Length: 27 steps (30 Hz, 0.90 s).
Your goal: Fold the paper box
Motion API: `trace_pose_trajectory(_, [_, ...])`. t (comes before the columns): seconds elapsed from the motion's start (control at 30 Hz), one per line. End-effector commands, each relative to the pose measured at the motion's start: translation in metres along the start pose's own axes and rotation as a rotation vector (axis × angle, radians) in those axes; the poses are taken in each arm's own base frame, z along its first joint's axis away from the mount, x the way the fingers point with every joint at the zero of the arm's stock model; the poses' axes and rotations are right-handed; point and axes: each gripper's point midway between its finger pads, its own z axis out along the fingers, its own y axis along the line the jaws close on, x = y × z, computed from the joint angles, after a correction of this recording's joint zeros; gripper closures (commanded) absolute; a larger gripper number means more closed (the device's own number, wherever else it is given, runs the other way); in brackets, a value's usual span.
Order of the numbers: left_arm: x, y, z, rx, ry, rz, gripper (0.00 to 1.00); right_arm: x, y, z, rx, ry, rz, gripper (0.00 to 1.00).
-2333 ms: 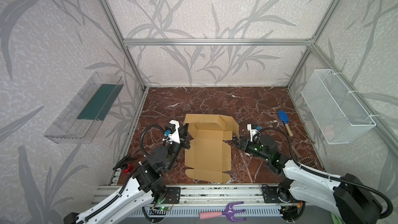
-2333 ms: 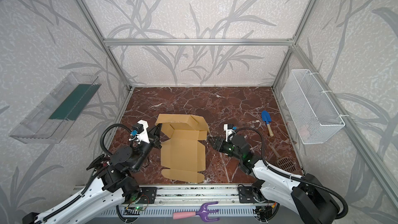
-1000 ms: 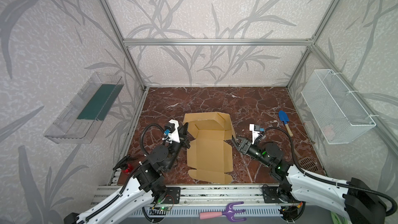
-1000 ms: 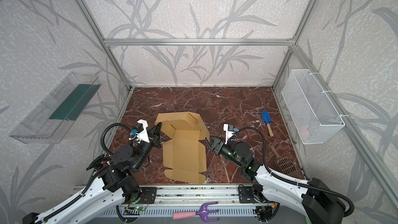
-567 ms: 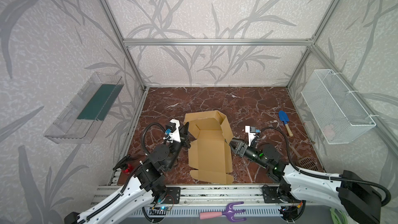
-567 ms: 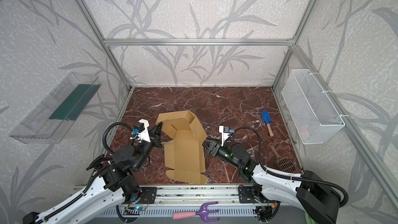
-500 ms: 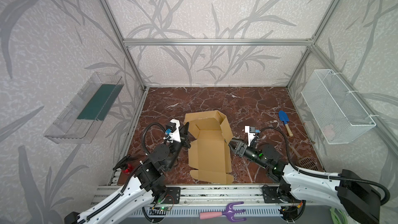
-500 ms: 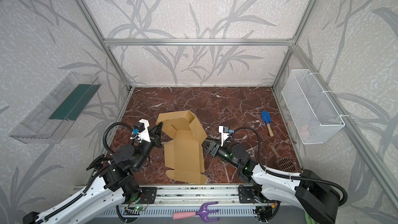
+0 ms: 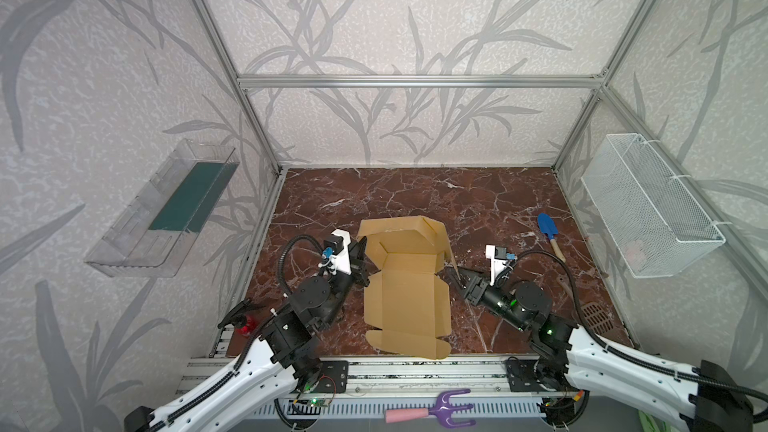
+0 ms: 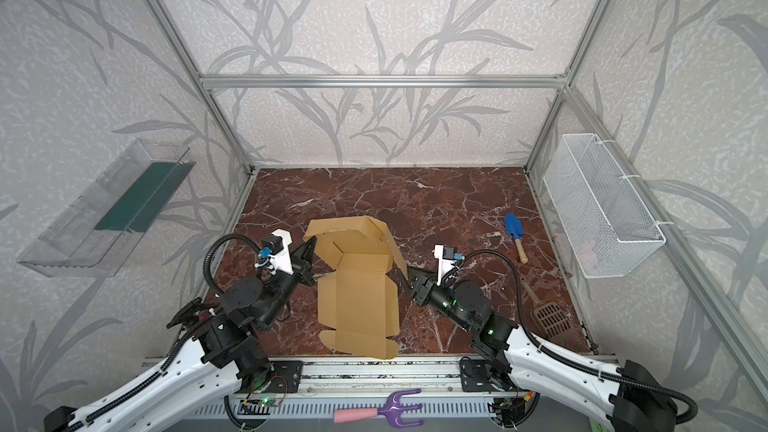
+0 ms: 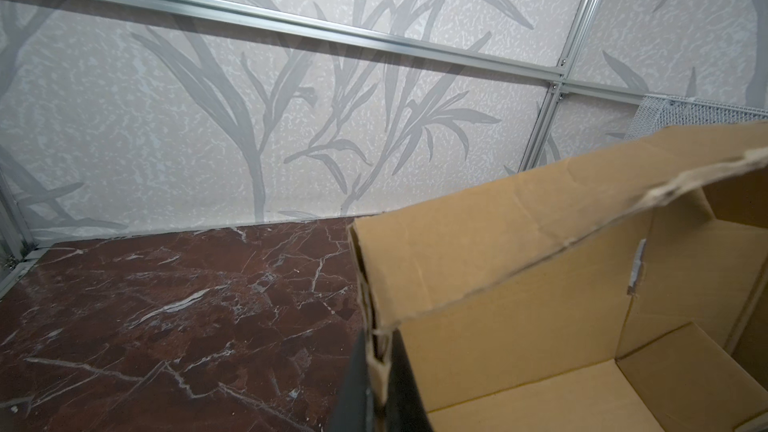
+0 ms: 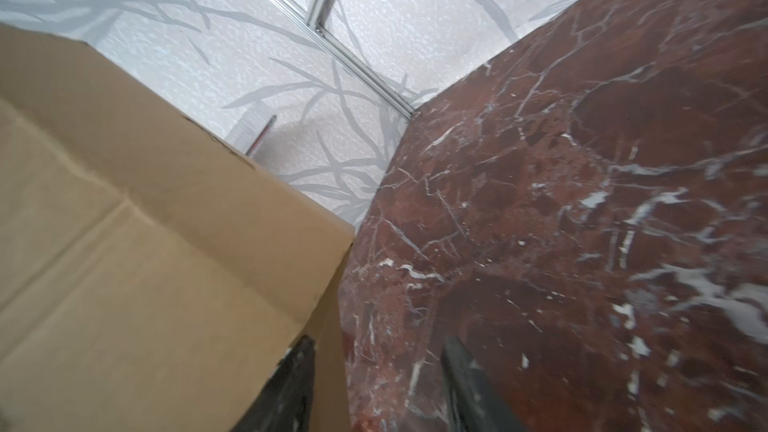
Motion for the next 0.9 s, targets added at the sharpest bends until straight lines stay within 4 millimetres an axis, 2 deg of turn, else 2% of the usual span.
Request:
trace_pose_trajectory(0.0, [-0.005,0.005,0.0,-0.035,0.02,0.048,1.0,0.008,-0.028,-0.015,0.166,0.058,-0.095,0.5])
trace_pose_trajectory(0.13, [0.003,0.007,0.003,-0.053,0.055,0.093,1.0,0.01,-0.038,-0.034,0.198,0.063,-0.127,0.49])
trace_pose_trajectory(0.3, [0.023,0.004,0.007,-0.035,0.096,0.139,1.0,-0.003,-0.043,-0.048,0.231,0.002,-0.204,0.48])
trace_pose_trajectory(0.4, [0.036,-0.004,0.011,0.007,0.118,0.139,1.0,-0.009,-0.041,-0.043,0.222,-0.024,-0.269,0.47])
trace_pose_trajectory(0.53, [0.041,-0.016,0.01,0.065,0.118,0.142,1.0,-0.012,-0.031,-0.029,0.177,0.027,-0.365,0.45])
trace_pose_trajectory(0.87, [0.045,-0.026,0.006,0.111,0.094,0.186,1.0,-0.006,-0.028,-0.001,0.101,0.119,-0.369,0.44])
